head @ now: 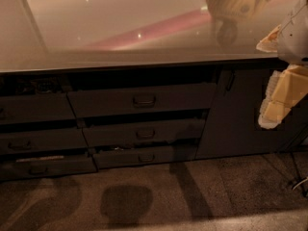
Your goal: Open top drawer
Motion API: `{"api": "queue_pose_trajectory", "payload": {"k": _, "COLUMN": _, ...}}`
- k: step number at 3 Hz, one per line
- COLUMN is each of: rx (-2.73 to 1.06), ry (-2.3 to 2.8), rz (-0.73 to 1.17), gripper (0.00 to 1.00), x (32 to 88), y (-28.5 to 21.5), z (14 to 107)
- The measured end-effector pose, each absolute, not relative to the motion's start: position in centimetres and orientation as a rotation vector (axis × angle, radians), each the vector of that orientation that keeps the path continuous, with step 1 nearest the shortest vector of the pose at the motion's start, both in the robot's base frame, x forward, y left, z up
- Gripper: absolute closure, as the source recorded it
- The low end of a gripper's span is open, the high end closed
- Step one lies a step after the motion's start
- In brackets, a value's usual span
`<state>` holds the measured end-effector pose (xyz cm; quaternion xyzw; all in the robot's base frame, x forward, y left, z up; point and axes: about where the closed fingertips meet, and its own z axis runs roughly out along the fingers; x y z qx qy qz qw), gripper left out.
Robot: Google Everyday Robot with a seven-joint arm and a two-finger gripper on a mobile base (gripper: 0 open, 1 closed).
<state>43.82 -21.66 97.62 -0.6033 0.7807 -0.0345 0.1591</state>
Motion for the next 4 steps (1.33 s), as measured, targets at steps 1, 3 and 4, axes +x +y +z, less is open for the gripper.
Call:
{"api": "queue_pose_trajectory", "payload": {"k": 1, "rx": -1.725, "ry": 2.232, "rz": -0.099, "gripper": 0.00, "x": 43.8, "y": -21.7, "z": 97.6}}
{"api": "queue_pose_trajectory", "payload": {"k": 3, "rx": -1.985, "ry": 2.145, "rz": -0.199, "gripper": 0.00, "x": 46.0, "y": -12.1, "z": 94.0}}
{"api": "queue_pose_trajectory", "payload": {"k": 4, "rx": -1.985, "ry": 2.145, "rz": -0.199, "gripper": 0.00, "x": 46.0, "y": -12.1, "z": 94.0}}
